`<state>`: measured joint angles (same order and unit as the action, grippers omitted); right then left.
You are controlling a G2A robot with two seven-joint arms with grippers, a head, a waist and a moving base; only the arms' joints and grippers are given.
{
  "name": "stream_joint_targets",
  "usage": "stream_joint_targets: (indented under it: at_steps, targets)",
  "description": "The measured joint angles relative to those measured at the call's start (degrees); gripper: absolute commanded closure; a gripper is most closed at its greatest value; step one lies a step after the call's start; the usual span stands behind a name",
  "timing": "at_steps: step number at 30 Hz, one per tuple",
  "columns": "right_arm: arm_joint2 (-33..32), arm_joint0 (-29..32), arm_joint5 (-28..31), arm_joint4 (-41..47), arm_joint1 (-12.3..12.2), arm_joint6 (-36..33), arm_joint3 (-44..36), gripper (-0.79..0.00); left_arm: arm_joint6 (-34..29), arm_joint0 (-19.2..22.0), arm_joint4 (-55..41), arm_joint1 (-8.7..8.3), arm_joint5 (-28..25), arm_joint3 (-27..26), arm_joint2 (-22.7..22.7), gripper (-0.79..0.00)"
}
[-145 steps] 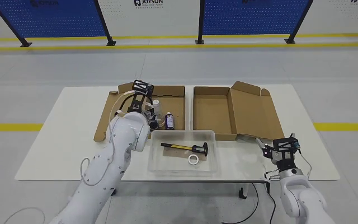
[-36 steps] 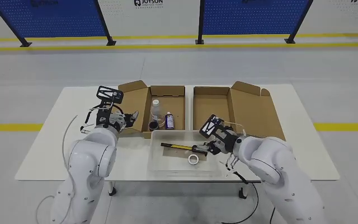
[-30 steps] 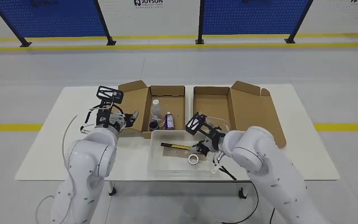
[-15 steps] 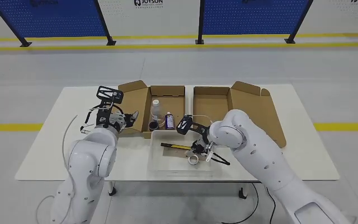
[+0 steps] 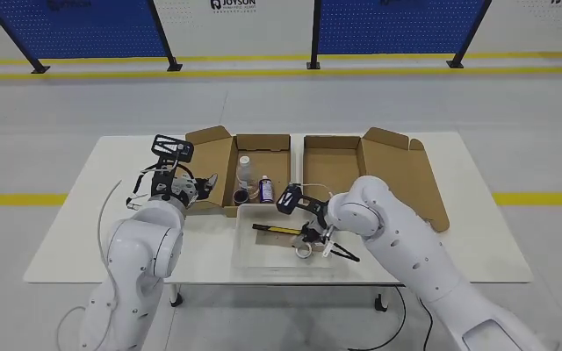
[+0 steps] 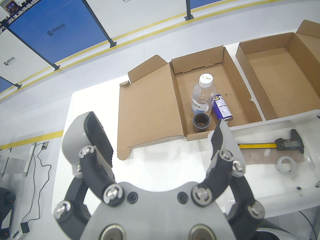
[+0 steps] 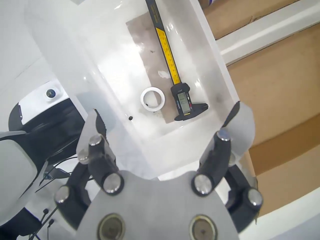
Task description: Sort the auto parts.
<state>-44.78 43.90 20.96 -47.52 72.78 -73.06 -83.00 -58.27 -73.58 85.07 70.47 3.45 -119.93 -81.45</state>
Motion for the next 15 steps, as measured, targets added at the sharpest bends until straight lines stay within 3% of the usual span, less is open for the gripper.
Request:
stream_joint_targets:
  at_steps: [6, 7, 8, 9, 13, 14, 15]
  targets:
    - [2.70, 0.58, -1.66, -2.36, 0.50, 0.60, 1.71, -0.785, 0.00, 0.00, 0.00, 0.00, 0.00, 0.00, 0.00, -0.785]
    - [3.03, 0.58, -2.06, -2.51, 0.62, 0.90, 2.19, -0.714, 0.00, 0.00, 0.00, 0.00, 0.00, 0.00, 0.00, -0.785]
    - [3.24, 0.54, -2.28, -2.59, 0.71, 1.05, 2.51, -0.462, 0.00, 0.00, 0.00, 0.00, 0.00, 0.00, 0.00, -0.785]
    - [3.43, 0.50, -2.54, -2.70, 0.78, 1.13, 2.82, -0.462, 0.00, 0.00, 0.00, 0.00, 0.00, 0.00, 0.00, -0.785]
    - [4.39, 0.12, -3.41, -3.11, 1.18, 1.19, 4.28, -0.637, 0.00, 0.00, 0.00, 0.00, 0.00, 0.00, 0.00, -0.785]
    - [4.64, -0.04, -3.43, -3.17, 1.27, 1.05, 4.80, -0.634, 0.00, 0.00, 0.00, 0.00, 0.00, 0.00, 0.00, -0.785]
    - [4.89, -0.22, -3.50, -3.23, 1.38, 0.92, 5.31, -0.573, 0.00, 0.00, 0.00, 0.00, 0.00, 0.00, 0.00, -0.785]
